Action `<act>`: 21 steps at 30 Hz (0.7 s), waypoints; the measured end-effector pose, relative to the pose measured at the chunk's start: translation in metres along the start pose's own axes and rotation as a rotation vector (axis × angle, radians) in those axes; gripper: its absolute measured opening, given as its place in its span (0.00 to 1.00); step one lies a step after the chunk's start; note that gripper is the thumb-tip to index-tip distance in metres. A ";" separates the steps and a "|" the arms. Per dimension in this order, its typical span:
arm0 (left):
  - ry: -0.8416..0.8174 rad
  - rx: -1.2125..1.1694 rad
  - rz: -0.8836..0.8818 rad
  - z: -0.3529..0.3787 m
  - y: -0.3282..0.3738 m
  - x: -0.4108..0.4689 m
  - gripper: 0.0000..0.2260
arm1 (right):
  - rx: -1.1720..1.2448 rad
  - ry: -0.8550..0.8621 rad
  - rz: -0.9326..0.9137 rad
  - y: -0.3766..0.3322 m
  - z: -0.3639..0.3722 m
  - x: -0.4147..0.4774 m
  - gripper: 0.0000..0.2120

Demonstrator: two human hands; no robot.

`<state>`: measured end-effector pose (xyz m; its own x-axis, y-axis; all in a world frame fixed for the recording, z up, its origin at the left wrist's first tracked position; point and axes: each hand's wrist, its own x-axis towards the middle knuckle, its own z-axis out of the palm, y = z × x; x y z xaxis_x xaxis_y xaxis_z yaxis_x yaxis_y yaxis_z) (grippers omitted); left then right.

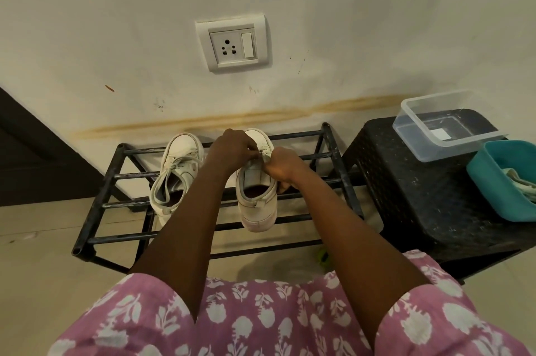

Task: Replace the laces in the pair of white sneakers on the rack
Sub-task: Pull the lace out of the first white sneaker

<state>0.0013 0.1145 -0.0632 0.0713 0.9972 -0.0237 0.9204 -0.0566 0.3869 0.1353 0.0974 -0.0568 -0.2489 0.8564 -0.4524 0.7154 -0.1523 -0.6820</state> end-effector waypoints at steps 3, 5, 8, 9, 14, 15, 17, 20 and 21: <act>-0.061 0.054 0.006 0.000 0.004 0.001 0.10 | 0.014 0.003 0.012 0.000 0.000 0.001 0.15; -0.070 0.086 -0.004 0.001 0.007 0.001 0.11 | 0.026 0.002 0.017 0.000 0.000 0.001 0.15; -0.062 0.170 -0.032 0.006 0.012 0.001 0.14 | 0.038 0.000 0.021 0.000 0.001 0.001 0.15; -0.047 0.181 -0.037 0.008 0.013 0.001 0.14 | 0.035 0.002 0.021 0.000 0.001 0.001 0.15; 0.005 0.083 -0.025 0.008 0.010 0.001 0.12 | -0.052 0.032 0.003 0.000 0.005 0.001 0.14; 0.010 0.062 -0.015 0.008 0.009 0.001 0.11 | -0.059 0.036 0.002 0.000 0.005 0.001 0.14; 0.040 0.020 -0.005 0.008 0.006 0.001 0.11 | -0.067 0.045 -0.004 -0.002 0.006 0.000 0.14; 0.181 -0.067 -0.037 0.005 0.001 -0.001 0.10 | -0.091 0.056 0.002 -0.003 0.007 -0.001 0.13; 0.241 -0.109 -0.066 0.003 -0.001 -0.001 0.10 | -0.102 0.060 0.003 -0.003 0.007 -0.001 0.13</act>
<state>0.0012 0.1131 -0.0665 -0.0936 0.9822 0.1629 0.8720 0.0019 0.4895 0.1290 0.0938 -0.0585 -0.2091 0.8843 -0.4174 0.7797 -0.1068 -0.6170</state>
